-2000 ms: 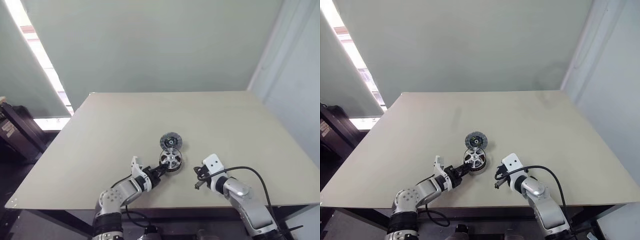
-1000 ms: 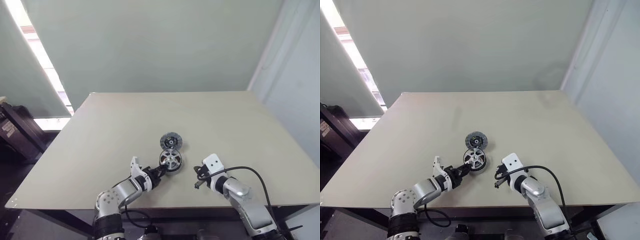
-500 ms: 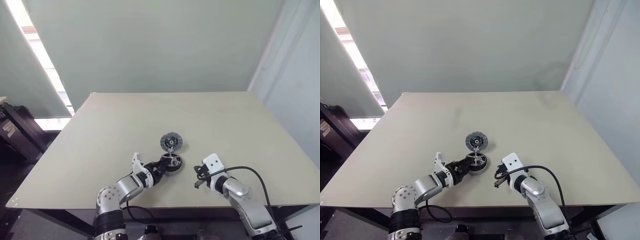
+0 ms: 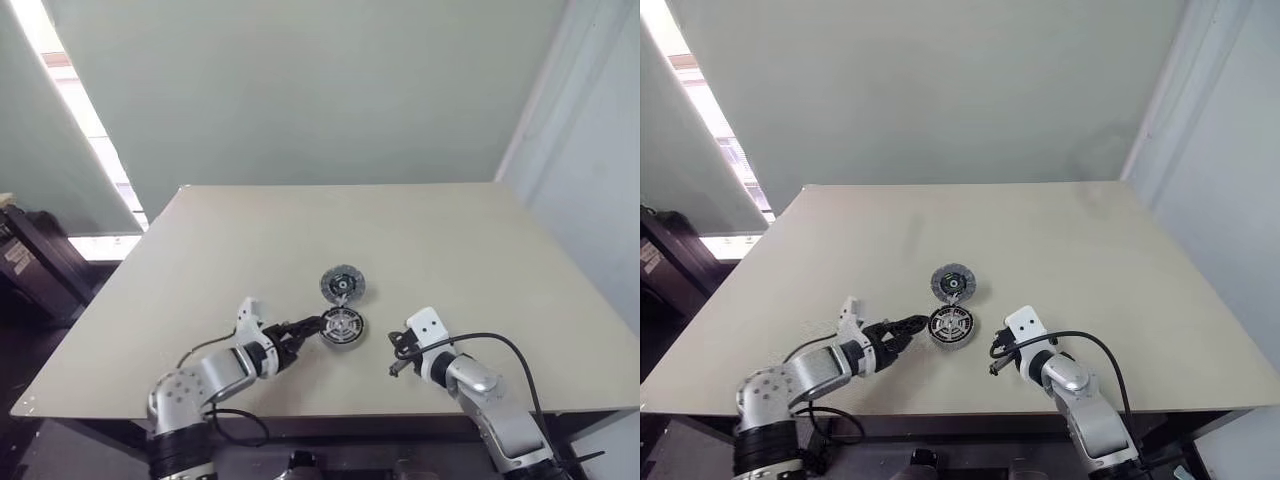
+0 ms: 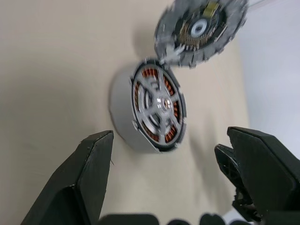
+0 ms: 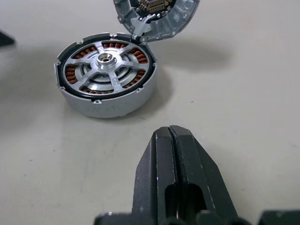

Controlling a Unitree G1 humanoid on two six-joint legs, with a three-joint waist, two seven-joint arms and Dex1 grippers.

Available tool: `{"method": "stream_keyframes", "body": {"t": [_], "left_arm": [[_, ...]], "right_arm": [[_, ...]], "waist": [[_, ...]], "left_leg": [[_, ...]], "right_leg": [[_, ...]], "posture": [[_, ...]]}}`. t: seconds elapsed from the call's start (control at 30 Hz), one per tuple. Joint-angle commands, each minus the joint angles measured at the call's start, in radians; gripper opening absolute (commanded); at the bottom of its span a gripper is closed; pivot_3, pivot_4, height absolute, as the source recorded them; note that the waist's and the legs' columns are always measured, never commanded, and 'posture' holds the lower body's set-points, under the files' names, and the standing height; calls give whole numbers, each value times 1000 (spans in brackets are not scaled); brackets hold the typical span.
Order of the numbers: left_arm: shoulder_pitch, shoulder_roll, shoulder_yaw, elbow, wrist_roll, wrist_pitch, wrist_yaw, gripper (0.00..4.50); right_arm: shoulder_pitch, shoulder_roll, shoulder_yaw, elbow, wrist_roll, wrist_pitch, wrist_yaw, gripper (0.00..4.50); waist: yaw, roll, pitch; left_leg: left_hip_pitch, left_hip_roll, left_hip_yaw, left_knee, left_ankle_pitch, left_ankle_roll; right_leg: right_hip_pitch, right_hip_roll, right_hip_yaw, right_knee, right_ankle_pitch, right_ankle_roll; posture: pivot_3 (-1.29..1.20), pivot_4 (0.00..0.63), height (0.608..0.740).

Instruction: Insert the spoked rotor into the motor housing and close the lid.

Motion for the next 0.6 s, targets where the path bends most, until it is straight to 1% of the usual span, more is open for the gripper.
{"method": "stream_keyframes", "body": {"t": [0.03,0.07,0.13,0.2,0.23,0.27,0.37,0.47,0.6], "left_arm": [[-11,115,-102,-93,75,-38,-136,4156],[-9,140,-129,-101,97,-53,-173,4156],[-8,149,-144,-95,108,-76,-203,4156],[0,169,-171,-93,150,-123,-257,4156],[9,187,-196,-96,190,-170,-304,4156],[26,209,-231,-101,251,-261,-384,4156],[66,247,-293,-88,378,-482,-563,4156],[90,235,-282,-23,454,-666,-657,4156],[97,192,-242,45,502,-818,-684,4156]], "right_arm": [[-20,6,-7,-10,3,-32,1,0],[-23,7,-6,-6,3,-34,2,0],[-28,8,-4,0,3,-40,5,0],[-32,14,-8,5,7,-53,3,0],[-32,20,-12,7,13,-63,4,0],[-29,32,-20,5,31,-67,8,0],[-16,71,-40,-14,98,-65,36,0],[-16,115,-36,-53,169,-31,63,0],[-71,147,38,-36,146,-6,72,0]], "waist": [[0,0,0],[-1,0,0],[-1,1,0],[-1,1,0],[-1,1,0],[-1,1,0],[-5,1,0],[-3,1,0],[-3,1,0]], "left_leg": [[0,0,0,0,0,0],[-1,0,0,0,0,0],[-1,0,1,-1,1,-1],[-1,0,1,-1,1,-1],[-1,0,1,-1,1,-1],[-1,0,2,-1,1,-1],[-1,1,3,-4,1,-1],[-1,1,4,-4,1,-1],[0,1,4,-4,1,-1]], "right_leg": [[0,0,0,0,0,0],[-1,0,0,0,0,0],[-2,0,1,0,0,-1],[-2,0,1,0,0,-1],[-2,0,1,0,0,-1],[-2,0,1,0,0,-1],[-4,1,3,0,0,-2],[-5,1,3,0,0,-2],[-4,1,4,0,0,-2]], "posture": [[0,0,740],[0,0,740],[0,0,740],[0,0,740],[0,0,740],[0,0,740],[0,0,740],[0,0,740],[0,0,740]]}}
